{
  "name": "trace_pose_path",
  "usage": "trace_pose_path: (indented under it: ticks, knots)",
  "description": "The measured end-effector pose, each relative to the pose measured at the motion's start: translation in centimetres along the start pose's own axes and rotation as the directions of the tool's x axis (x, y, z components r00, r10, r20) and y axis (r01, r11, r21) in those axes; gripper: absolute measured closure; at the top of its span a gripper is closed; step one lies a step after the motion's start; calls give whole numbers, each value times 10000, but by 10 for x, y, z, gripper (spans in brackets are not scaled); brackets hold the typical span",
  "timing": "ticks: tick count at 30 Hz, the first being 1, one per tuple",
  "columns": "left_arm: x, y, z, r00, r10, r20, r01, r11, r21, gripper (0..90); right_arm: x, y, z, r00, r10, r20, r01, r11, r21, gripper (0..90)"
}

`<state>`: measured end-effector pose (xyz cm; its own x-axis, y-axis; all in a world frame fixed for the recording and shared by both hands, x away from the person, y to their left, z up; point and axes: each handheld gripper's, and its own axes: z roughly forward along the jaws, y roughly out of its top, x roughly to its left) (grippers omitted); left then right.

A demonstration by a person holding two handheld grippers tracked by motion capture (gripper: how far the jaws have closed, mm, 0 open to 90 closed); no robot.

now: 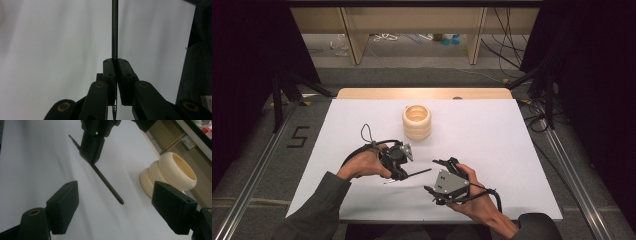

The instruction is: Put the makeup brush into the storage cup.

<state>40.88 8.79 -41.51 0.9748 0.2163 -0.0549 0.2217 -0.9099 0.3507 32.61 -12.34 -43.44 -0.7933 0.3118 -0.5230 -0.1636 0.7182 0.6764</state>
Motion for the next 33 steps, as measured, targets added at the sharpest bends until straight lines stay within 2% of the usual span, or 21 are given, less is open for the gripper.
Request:
trace_pose_path:
  ticks: [4,9,10,11,13,14,16,17,21,23,24,25,27,28,30,33]
  knots:
    - [-3,3,-1,10000,55,26,-55,9999,89,848,2,2,4,9993,-381,-51,382,9992,144,243]
    - [-5,5,0,9999,147,7,-148,9998,102,848,5,6,10,9913,-1317,-74,1319,9906,375,273]
    - [-6,6,-1,9998,197,62,-198,9997,134,848,6,7,11,9904,-1374,-176,1379,9901,276,276]
    - [-6,7,-1,9997,224,57,-225,9997,129,848,4,8,13,9836,-1805,-19,1805,9830,325,279]
    - [-8,8,-1,9996,256,107,-257,9996,143,848,4,11,15,9677,-2514,-163,2519,9665,486,294]
    - [-8,9,-1,9995,284,98,-285,9995,134,848,6,13,17,9593,-2823,-42,2822,9582,470,306]
    - [-9,9,-2,9995,289,96,-290,9995,92,848,8,15,18,9567,-2910,-118,2912,9553,507,323]
    - [-10,9,-2,9996,276,81,-277,9996,63,848,11,16,19,9583,-2856,-69,2855,9563,631,335]
    - [-11,10,-3,9995,296,101,-297,9996,32,848,14,17,21,9388,-3445,-5,3437,9364,707,374]
    - [-12,11,-2,9994,321,108,-321,9995,26,848,15,18,21,9358,-3525,45,3513,9334,729,393]
    - [-12,11,-2,9993,345,157,-346,9994,55,848,18,17,21,9450,-3270,-55,3262,9414,860,397]
    - [-13,11,-2,9994,314,155,-315,9995,23,848,17,18,22,9385,-3452,-37,3443,9350,846,402]
    - [-13,12,-3,9994,336,117,-336,9994,19,848,18,18,22,9421,-3353,-19,3340,9380,928,410]
    - [-12,12,-3,9994,319,121,-319,9995,17,848,18,18,22,9405,-3399,-50,3388,9362,933,416]
    - [-13,12,-3,9995,303,99,-303,9995,8,848,19,19,23,9311,-3648,-40,3634,9265,981,433]
    - [-13,12,-3,9994,337,118,-337,9994,15,848,21,19,24,9223,-3865,-1,3842,9167,1094,452]
